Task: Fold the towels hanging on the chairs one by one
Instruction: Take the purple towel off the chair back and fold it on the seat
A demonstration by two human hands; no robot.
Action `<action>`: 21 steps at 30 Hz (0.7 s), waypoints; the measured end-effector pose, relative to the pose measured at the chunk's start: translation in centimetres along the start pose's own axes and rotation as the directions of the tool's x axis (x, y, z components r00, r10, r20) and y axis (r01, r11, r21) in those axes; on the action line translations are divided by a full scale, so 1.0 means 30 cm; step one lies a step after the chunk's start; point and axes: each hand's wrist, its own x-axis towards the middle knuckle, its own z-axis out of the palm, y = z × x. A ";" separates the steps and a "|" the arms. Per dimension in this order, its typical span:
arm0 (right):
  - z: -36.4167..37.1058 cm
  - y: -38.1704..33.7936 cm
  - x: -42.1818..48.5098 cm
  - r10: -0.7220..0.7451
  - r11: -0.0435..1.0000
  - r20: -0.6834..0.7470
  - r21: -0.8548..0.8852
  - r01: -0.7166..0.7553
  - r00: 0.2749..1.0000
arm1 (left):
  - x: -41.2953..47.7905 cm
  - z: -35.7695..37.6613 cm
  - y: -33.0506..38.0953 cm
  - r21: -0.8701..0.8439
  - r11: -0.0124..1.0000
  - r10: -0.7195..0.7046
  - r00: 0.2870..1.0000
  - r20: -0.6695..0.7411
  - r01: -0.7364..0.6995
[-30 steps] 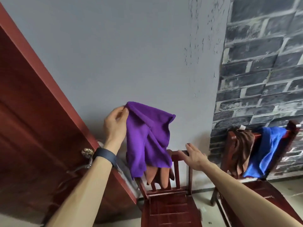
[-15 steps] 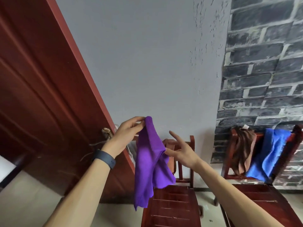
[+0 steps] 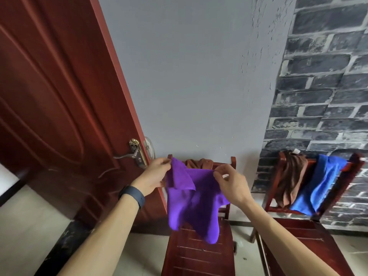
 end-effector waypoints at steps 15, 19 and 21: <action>0.142 -0.094 -0.082 0.179 0.951 0.013 0.253 -0.176 0.984 | 0.005 0.079 -0.187 0.511 0.772 0.526 0.831 -0.180 -0.378; 0.156 -0.072 -0.090 0.339 0.793 0.179 0.473 -0.382 0.924 | -0.114 0.170 -0.395 0.409 0.804 0.443 0.893 0.073 -0.432; 0.159 -0.044 -0.109 0.337 0.772 0.239 0.483 -0.413 0.911 | -0.117 0.199 -0.452 0.439 0.801 0.405 0.909 0.102 -0.407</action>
